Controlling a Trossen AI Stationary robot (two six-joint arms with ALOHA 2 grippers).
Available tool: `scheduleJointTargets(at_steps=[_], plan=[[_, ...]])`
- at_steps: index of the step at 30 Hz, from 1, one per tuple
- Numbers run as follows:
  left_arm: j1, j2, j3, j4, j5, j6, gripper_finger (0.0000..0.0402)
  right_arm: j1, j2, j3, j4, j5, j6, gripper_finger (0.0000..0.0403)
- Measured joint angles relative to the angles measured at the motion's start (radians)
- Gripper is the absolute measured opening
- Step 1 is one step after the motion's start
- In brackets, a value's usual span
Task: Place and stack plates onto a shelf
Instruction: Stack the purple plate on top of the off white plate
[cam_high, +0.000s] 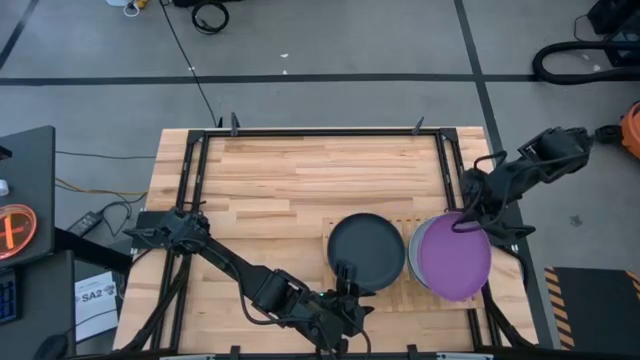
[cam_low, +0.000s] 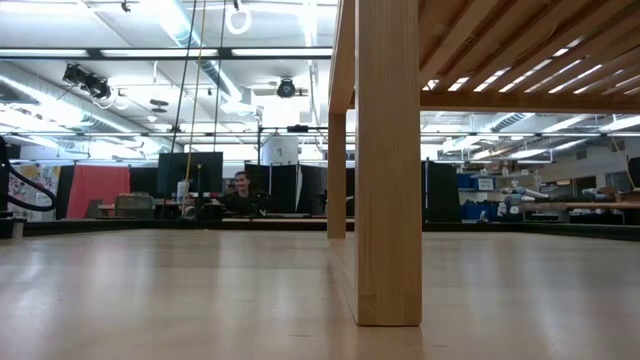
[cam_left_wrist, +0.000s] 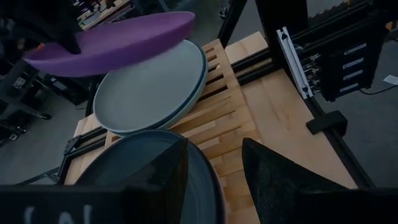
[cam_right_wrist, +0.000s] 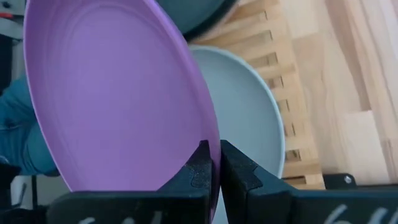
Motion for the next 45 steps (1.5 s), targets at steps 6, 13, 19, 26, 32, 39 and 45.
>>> scheduleJointTargets(at_steps=[6,13,19,26,32,39,45], plan=[[0.000,0.000,0.000,0.000,0.000,0.000,0.0157,0.000,-0.046,-0.101,0.000,-0.027,0.000,0.0020],[0.000,0.000,0.000,0.000,0.000,-0.001,0.0157,0.000,-0.090,-0.169,0.000,-0.027,0.004,0.0020],[0.000,0.000,0.000,0.000,0.000,-0.001,0.0157,0.000,-0.100,-0.194,0.001,-0.004,0.011,0.0025],[0.001,0.001,0.000,0.000,0.000,0.004,0.0157,0.000,-0.100,-0.194,0.001,0.006,0.011,0.0041],[0.001,0.001,0.000,0.000,0.000,0.004,0.0157,0.000,-0.100,-0.194,0.001,0.005,0.011,0.0042],[0.002,0.001,0.000,0.000,0.000,0.005,0.0157,0.000,-0.099,-0.194,0.000,-0.004,0.021,0.0048],[0.002,0.001,0.000,0.000,0.000,0.006,0.0157,0.000,-0.099,-0.194,0.001,-0.031,0.028,0.0048]])
